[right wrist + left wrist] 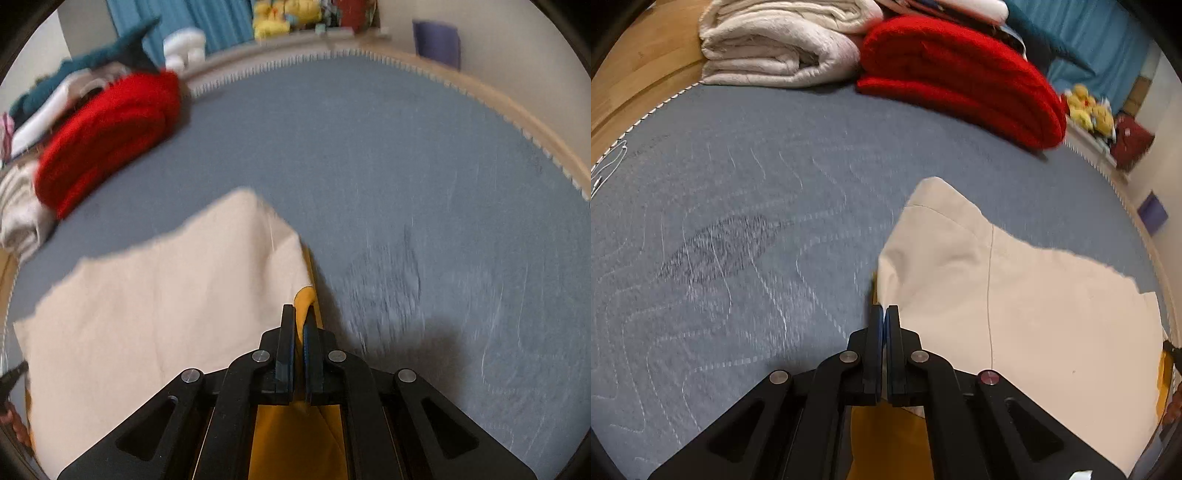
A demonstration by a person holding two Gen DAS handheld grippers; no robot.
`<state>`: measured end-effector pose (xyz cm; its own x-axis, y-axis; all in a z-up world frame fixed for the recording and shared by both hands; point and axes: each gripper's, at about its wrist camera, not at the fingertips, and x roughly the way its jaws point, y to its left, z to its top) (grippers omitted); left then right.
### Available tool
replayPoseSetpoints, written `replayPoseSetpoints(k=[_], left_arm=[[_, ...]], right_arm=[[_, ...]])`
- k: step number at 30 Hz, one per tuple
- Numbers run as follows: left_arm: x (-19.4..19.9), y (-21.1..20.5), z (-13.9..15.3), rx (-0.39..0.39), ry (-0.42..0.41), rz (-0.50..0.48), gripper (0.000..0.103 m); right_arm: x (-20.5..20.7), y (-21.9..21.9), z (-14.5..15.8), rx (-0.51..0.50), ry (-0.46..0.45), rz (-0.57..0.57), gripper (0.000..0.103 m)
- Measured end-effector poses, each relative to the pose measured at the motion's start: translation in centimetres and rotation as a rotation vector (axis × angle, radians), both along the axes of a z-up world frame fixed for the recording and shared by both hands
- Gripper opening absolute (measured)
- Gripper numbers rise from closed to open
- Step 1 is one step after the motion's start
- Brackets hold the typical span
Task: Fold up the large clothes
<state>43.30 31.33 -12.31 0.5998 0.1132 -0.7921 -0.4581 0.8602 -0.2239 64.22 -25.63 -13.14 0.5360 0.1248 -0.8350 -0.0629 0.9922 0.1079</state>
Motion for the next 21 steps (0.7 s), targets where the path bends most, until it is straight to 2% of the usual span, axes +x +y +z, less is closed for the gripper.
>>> replayPoseSetpoints(k=[2,5,7,8,9,11,14,17,19,21], left_arm=[[0.7,0.0,-0.7,-0.010,0.025,-0.011,0.000],[1.3,-0.7,-2.2,-0.015,0.099,-0.037,0.005],[1.1,-1.0,-2.1,0.003,0.130,-0.035,0.009],[1.0,-1.0,-1.8,0.010,0.132,-0.032,0.010],[0.6,-1.1,-1.2,0.019,0.126,-0.028,0.011],[-1.0,-1.5,0.4,0.026,0.084,-0.021,0.017],[-4.0,-2.6,2.2,-0.001,0.071,-0.021,0.021],[-6.0,-4.2,2.5,-0.052,0.166,-0.102,0.021],[-8.0,-5.6,3.3,-0.047,0.213,-0.140,0.021],[-10.1,-7.0,4.1,-0.059,0.198,-0.185,0.021]], right_arm=[[0.6,0.7,0.6,-0.027,-0.032,0.010,0.003],[1.3,1.4,-2.1,-0.122,0.052,0.005,0.004],[1.4,1.1,-3.6,-0.120,0.122,-0.024,0.005],[1.4,1.0,-3.7,-0.112,0.131,-0.037,0.009],[1.3,0.8,-3.4,-0.108,0.132,-0.052,0.020],[0.7,0.2,-2.2,-0.113,0.110,-0.082,0.031],[-0.8,-1.0,0.5,-0.080,0.079,-0.098,0.032],[-2.5,-1.8,3.2,-0.037,0.062,-0.079,0.032],[-3.9,-1.9,4.0,-0.009,0.100,-0.016,0.032],[-6.2,-1.6,3.7,-0.036,0.176,0.059,0.032]])
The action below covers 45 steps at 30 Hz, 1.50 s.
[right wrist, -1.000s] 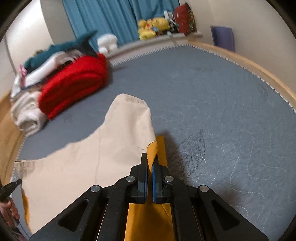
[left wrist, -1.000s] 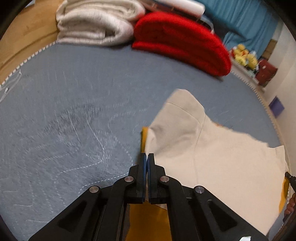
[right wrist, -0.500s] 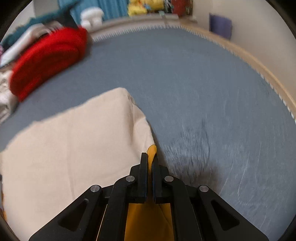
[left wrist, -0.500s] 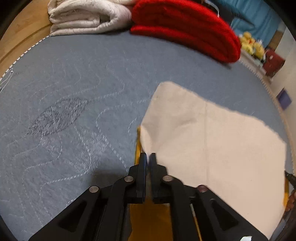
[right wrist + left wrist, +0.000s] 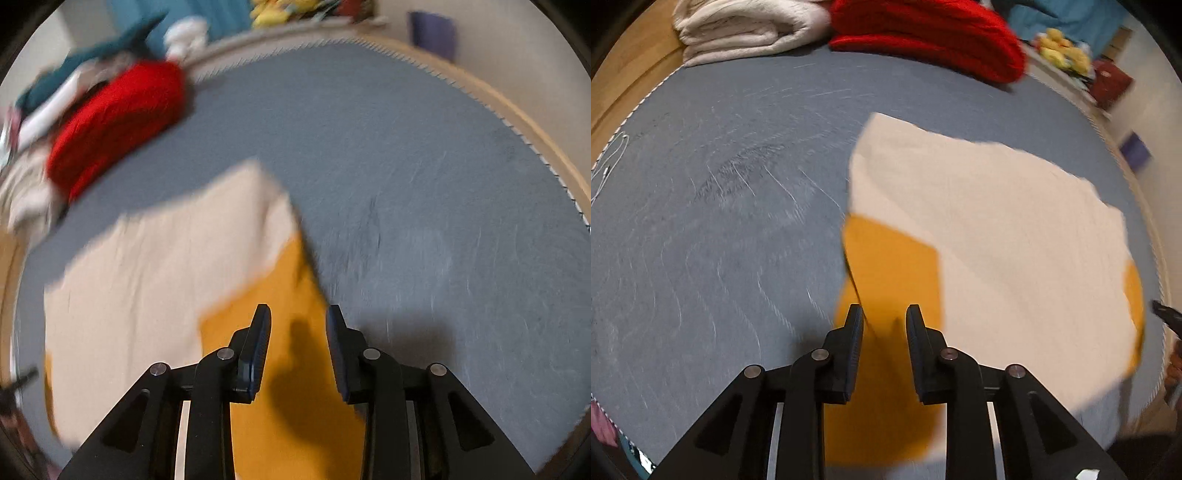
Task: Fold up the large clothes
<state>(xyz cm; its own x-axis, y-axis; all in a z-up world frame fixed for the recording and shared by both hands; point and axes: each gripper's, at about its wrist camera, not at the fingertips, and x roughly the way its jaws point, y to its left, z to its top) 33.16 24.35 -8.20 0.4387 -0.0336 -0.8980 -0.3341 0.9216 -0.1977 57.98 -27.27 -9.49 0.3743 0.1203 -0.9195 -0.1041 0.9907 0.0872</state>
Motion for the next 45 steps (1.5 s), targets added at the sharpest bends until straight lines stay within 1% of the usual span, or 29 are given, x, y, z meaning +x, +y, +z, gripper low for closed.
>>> replayPoseSetpoints(k=[2,4,5,6,7,8,10,12,14,16,17,19,20,21,22,24,26,28,30,32,36,37,39,41,44,45], left_arm=[[-2.1,-1.1,-0.3,-0.037,0.014,-0.037,0.021],[-3.4,-1.6,-2.5,-0.059,0.067,-0.041,0.021],[-3.5,-1.8,-3.7,-0.059,0.107,-0.045,0.021],[-3.6,-1.8,-5.4,-0.049,0.168,-0.048,0.021],[-3.9,-1.5,-6.9,-0.020,0.227,-0.036,0.020],[-4.0,-1.2,-7.2,-0.004,0.234,-0.022,0.020],[-4.4,-0.8,-6.4,0.012,0.211,0.005,0.020],[-5.2,-0.6,-4.6,0.003,0.166,0.034,0.020],[-6.1,-0.6,-2.5,-0.031,0.101,0.063,0.020],[-7.0,-1.2,-0.9,-0.081,0.034,0.074,0.021],[-7.3,-1.6,-0.6,-0.092,0.017,0.071,0.021],[-7.7,-2.4,-0.9,-0.107,0.001,0.064,0.021],[-7.6,-3.0,-1.5,-0.112,0.012,0.058,0.021],[-7.5,-3.7,-2.0,-0.104,0.032,0.053,0.021],[-7.2,-4.3,-2.6,-0.085,0.057,0.047,0.021],[-6.5,-4.6,-2.9,-0.076,0.069,0.037,0.021],[-5.8,-5.3,-3.4,-0.051,0.086,0.025,0.021],[-5.4,-5.6,-3.9,-0.028,0.099,0.018,0.021],[-5.4,-5.6,-4.1,-0.018,0.098,0.018,0.021],[-5.2,-5.8,-4.1,-0.015,0.095,0.016,0.021],[-5.3,-6.1,-4.6,-0.005,0.101,0.006,0.021],[-5.4,-6.0,-4.7,-0.013,0.102,0.007,0.021],[-5.8,-5.6,-4.8,-0.045,0.094,0.018,0.021],[-6.2,-5.2,-5.1,-0.105,0.082,0.045,0.023],[-7.2,-4.2,-6.3,-0.259,0.063,0.130,0.035],[-7.7,-3.8,-7.1,-0.323,0.061,0.172,0.041]], right_arm=[[-2.6,0.4,-1.3,-0.034,0.088,0.080,0.032],[-4.7,0.2,-4.1,-0.115,0.185,0.117,0.032],[-5.1,-0.2,-5.5,-0.154,0.242,0.114,0.032],[-5.3,-0.9,-6.8,-0.175,0.291,0.095,0.032],[-5.3,-1.5,-7.4,-0.166,0.303,0.078,0.032],[-5.3,-2.0,-7.6,-0.157,0.303,0.066,0.032],[-5.5,-2.5,-7.2,-0.162,0.285,0.049,0.032],[-5.9,-2.8,-6.0,-0.209,0.253,0.024,0.032],[-6.5,-2.7,-3.7,-0.206,0.178,0.013,0.032],[-7.4,-1.9,-0.5,-0.180,0.068,0.026,0.032],[-8.2,-1.2,1.4,-0.158,0.002,0.052,0.034],[-9.7,0.3,3.8,-0.121,-0.093,0.101,0.036],[-10.7,1.2,4.6,-0.095,-0.127,0.129,0.037],[-11.6,2.1,4.9,-0.077,-0.141,0.148,0.038],[-12.1,3.0,5.0,-0.064,-0.142,0.168,0.038],[-12.9,4.7,4.9,-0.050,-0.145,0.199,0.038],[-14.3,6.6,5.2,-0.054,-0.182,0.236,0.038],[-14.6,8.6,5.0,-0.079,-0.214,0.289,0.038],[-15.0,10.0,4.7,-0.101,-0.212,0.327,0.038],[-15.4,11.3,3.6,-0.112,-0.203,0.355,0.038],[-15.0,13.2,2.6,-0.102,-0.194,0.403,0.038],[-15.0,13.7,2.4,-0.102,-0.193,0.418,0.038],[-15.0,14.2,2.3,-0.096,-0.189,0.431,0.038],[-14.8,14.7,2.2,-0.089,-0.185,0.444,0.038],[-14.5,15.3,1.9,-0.079,-0.170,0.462,0.038],[-14.5,15.4,1.8,-0.074,-0.163,0.467,0.038]])
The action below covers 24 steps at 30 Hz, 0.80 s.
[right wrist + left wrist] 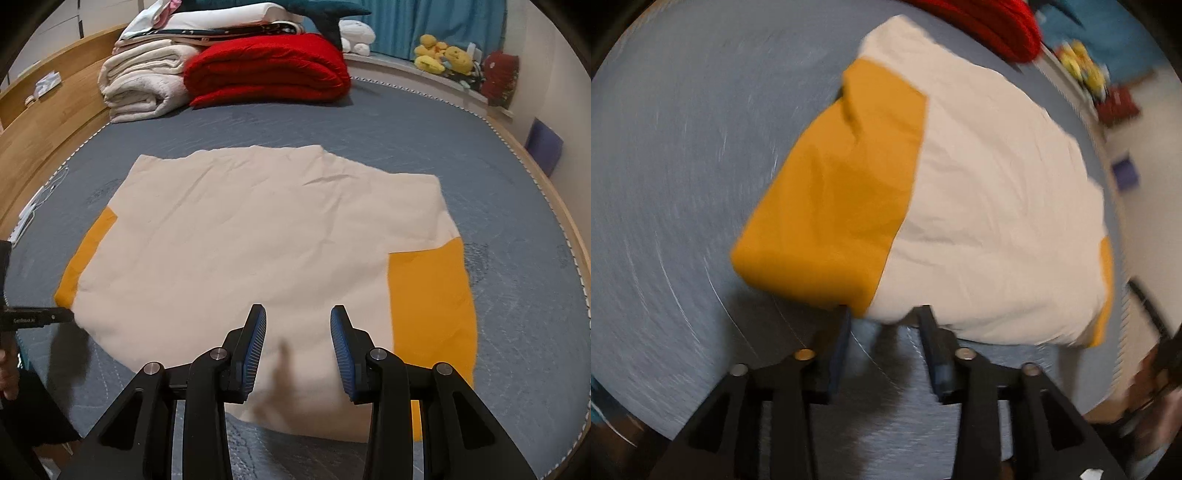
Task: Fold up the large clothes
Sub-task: 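Grasp the orange-edged side of the jacket with the left tool and lift it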
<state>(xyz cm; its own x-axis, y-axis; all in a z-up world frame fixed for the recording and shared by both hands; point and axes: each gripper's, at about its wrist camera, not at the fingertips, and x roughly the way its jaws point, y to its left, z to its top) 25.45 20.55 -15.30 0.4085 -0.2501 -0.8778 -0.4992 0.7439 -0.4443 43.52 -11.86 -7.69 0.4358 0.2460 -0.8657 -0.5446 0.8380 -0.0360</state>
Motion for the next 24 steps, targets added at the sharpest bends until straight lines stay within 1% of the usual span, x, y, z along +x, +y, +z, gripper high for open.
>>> replayPoseSetpoints(k=[1,3,4,7,10,13,14,16,19,22,24], left_arm=[[-0.4,0.3,-0.8,-0.052,0.001,0.035,0.042],[-0.8,0.7,-2.0,-0.141,-0.005,0.092,0.043],[-1.0,1.0,-2.6,-0.193,-0.028,0.131,0.043],[-0.9,1.4,-3.3,-0.257,-0.095,0.205,0.043],[-1.0,1.7,-4.2,-0.309,-0.135,0.282,0.045],[-1.3,2.0,-4.6,-0.360,-0.218,0.375,0.046],[-1.4,2.0,-4.7,-0.365,-0.252,0.404,0.046],[-1.5,1.9,-5.0,-0.366,-0.295,0.439,0.046],[-1.9,1.9,-5.1,-0.348,-0.341,0.498,0.046],[-2.6,1.5,-4.7,-0.295,-0.343,0.552,0.046],[-3.2,1.7,-4.5,-0.276,-0.340,0.579,0.046]], right_arm=[[0.1,0.1,-0.1,0.001,0.004,0.004,0.038],[0.1,0.3,-0.2,0.005,0.015,0.016,0.038],[0.1,0.4,-0.3,0.009,0.027,0.022,0.038],[0.0,0.8,-0.8,0.016,0.062,0.041,0.038],[-0.6,1.3,-1.2,0.009,0.076,0.072,0.038],[-1.1,1.7,-1.4,0.004,0.084,0.099,0.038],[-1.2,1.8,-1.5,0.004,0.086,0.105,0.038],[-1.4,1.9,-1.6,0.007,0.092,0.114,0.038],[-1.6,2.1,-1.7,0.017,0.104,0.115,0.038],[-1.7,2.2,-1.9,0.025,0.116,0.113,0.038],[-1.8,2.4,-2.0,0.019,0.118,0.121,0.038]])
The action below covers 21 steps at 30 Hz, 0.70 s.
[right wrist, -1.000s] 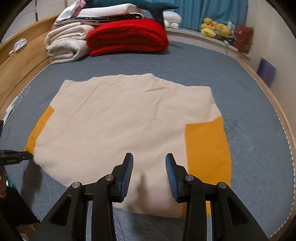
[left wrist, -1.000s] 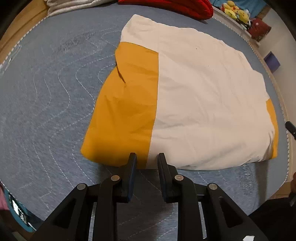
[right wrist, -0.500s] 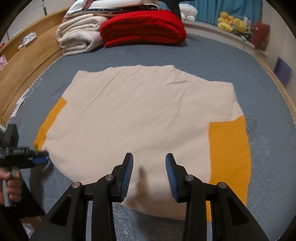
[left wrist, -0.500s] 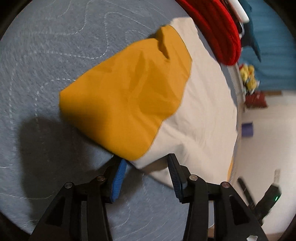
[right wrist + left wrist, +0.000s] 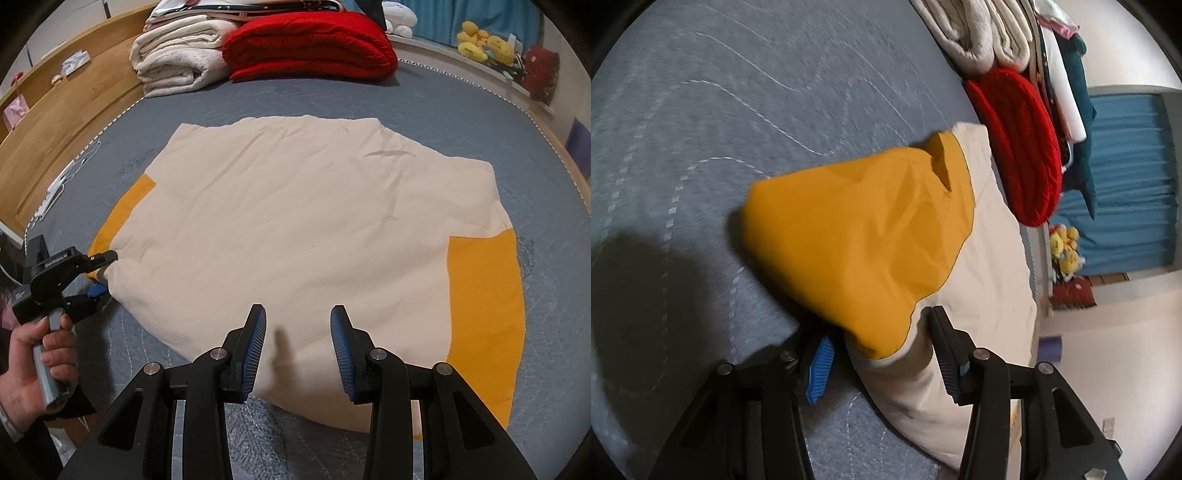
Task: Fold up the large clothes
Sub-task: 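Grasp the orange-edged side of the jacket with the left tool and lift it, then fold the held side over the jacket body with the left tool and release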
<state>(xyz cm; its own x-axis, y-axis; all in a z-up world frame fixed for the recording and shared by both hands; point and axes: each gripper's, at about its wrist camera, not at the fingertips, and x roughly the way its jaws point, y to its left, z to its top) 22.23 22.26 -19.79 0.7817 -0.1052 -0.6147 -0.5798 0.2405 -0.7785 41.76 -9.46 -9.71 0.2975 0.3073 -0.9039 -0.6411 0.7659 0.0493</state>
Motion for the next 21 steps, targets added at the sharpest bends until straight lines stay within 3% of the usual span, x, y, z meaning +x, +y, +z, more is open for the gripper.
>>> replayPoseSetpoints(k=[5,9,12,15,16,21], left_arm=[[1.4,1.1,-0.3,0.021,-0.011,0.027,0.046],[2.5,2.2,-0.6,0.001,-0.067,0.028,0.057],[3.3,2.0,-0.2,0.040,-0.065,-0.009,0.059],[3.7,1.4,0.3,0.087,-0.062,-0.062,0.025],[3.5,1.3,0.7,0.109,-0.064,-0.070,0.019],[3.4,0.5,4.8,0.216,-0.053,-0.126,0.014]], right_arm=[[-0.3,0.7,-0.2,0.001,0.006,0.025,0.038],[-0.8,1.2,-0.5,0.004,0.015,0.043,0.038],[-1.3,1.7,-0.8,0.002,0.021,0.066,0.038],[-1.6,2.4,-1.2,0.005,0.028,0.089,0.038],[-1.6,2.6,-1.3,0.008,0.030,0.095,0.038],[-1.8,4.3,-1.9,0.017,0.031,0.133,0.037]])
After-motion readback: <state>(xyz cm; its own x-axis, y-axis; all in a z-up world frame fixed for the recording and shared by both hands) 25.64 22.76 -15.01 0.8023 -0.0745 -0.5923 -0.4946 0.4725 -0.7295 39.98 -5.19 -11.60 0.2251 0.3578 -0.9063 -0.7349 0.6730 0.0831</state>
